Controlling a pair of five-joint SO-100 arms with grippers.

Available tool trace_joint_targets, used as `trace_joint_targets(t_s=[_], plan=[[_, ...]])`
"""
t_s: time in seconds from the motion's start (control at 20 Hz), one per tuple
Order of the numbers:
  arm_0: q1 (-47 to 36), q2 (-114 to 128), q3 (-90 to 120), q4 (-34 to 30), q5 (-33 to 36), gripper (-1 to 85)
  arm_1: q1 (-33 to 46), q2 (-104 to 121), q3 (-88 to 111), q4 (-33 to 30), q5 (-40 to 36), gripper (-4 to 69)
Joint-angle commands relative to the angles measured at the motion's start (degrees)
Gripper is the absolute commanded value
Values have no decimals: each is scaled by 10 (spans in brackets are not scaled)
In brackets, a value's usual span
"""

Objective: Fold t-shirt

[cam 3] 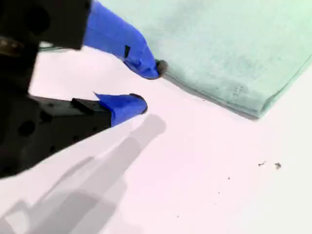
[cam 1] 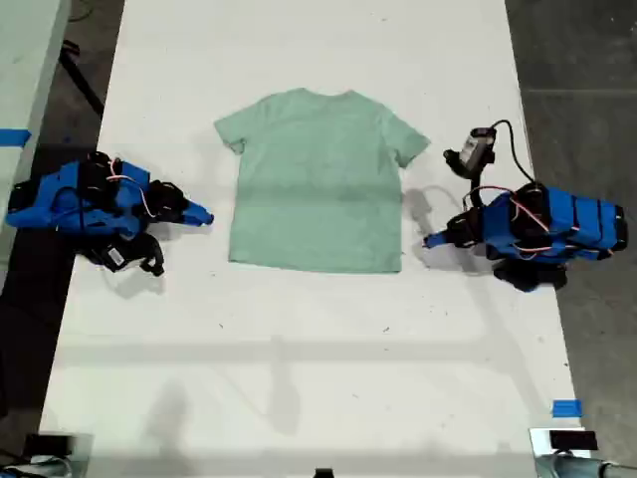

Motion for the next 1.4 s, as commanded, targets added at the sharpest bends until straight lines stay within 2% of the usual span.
trace_joint_targets(t_s=[0.0, 0.55, 0.65, 0.7, 0.9, 1.05, 1.2, 1.35], plan=[[88, 2, -2, 4, -40, 1, 3, 0, 5, -35, 396, -9], [84, 2, -2, 4, -42, 1, 8, 0, 5, -40, 408, -9], [89, 2, -2, 11, -107, 37, 14, 0, 2, -44, 409, -9], [85, 2, -3, 14, -125, 8, 9, 0, -2, -46, 416, -8], [88, 2, -25, -40, -136, 0, -2, -4, -43, -67, 413, -6], [63, -86, -116, -53, -113, 0, 11, -132, -154, -73, 373, -6], [10, -256, -264, -68, -47, 0, 55, -324, -316, -76, 294, -6], [-62, -405, -397, -62, 35, 0, 120, -445, -466, -22, 219, -6]])
